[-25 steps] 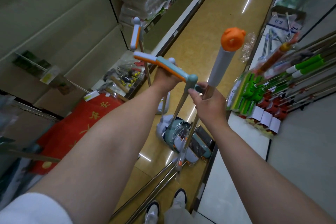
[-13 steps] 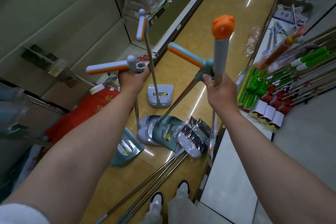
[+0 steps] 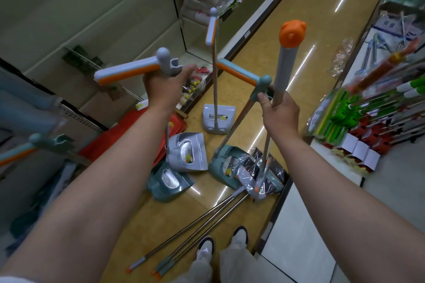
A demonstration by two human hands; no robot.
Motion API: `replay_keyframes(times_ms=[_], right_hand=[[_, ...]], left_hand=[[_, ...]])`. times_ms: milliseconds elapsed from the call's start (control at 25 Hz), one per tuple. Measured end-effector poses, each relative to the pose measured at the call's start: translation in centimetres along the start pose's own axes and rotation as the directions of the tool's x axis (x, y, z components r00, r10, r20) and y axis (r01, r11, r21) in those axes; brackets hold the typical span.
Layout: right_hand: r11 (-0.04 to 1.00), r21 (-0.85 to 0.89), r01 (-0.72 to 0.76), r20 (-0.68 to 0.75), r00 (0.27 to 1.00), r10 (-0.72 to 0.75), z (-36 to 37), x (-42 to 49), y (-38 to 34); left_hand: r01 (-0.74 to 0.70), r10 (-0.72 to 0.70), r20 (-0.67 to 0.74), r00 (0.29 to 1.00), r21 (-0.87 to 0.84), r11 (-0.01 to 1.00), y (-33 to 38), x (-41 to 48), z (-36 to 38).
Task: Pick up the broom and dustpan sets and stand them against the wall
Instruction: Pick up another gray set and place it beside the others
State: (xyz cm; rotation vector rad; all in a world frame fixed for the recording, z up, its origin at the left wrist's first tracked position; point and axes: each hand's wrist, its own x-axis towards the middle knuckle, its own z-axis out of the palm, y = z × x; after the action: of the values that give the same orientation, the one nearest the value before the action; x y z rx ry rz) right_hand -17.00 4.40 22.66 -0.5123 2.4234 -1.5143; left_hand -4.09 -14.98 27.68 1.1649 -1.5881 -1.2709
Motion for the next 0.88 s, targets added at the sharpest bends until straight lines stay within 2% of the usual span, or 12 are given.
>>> replay_keyframes(times_ms=[200,560,680,880], right_hand=[[0.995,0.073,-0.069,0.046,0.997,0.066,2.4,0.1,-0.5],[0.984,0.125,-0.126,0.124,0.986,0.111,4.0,-2.6,-1.3],[0.981,0.094,-0.169,0.066,0.984,0.163,3.4,-4.1,-1.3],[0.976,0.146,-0.163,0.124,0.982,0.146,1.5,-6.7,-1.9]], left_hand=[[-0.122,0.122,0.019,0.992,-0.02,0.992,3.7,-0.6,-2.3],[-0.137,0.134,0.227,0.965,-0.006,0.991,4.4,-4.8,-5.9],[-0.158,0.143,0.344,0.928,0.016,0.987,4.4,-5.8,-7.1],[-0.216,0.169,0.541,0.824,0.024,0.976,4.6,-6.9,-8.9]])
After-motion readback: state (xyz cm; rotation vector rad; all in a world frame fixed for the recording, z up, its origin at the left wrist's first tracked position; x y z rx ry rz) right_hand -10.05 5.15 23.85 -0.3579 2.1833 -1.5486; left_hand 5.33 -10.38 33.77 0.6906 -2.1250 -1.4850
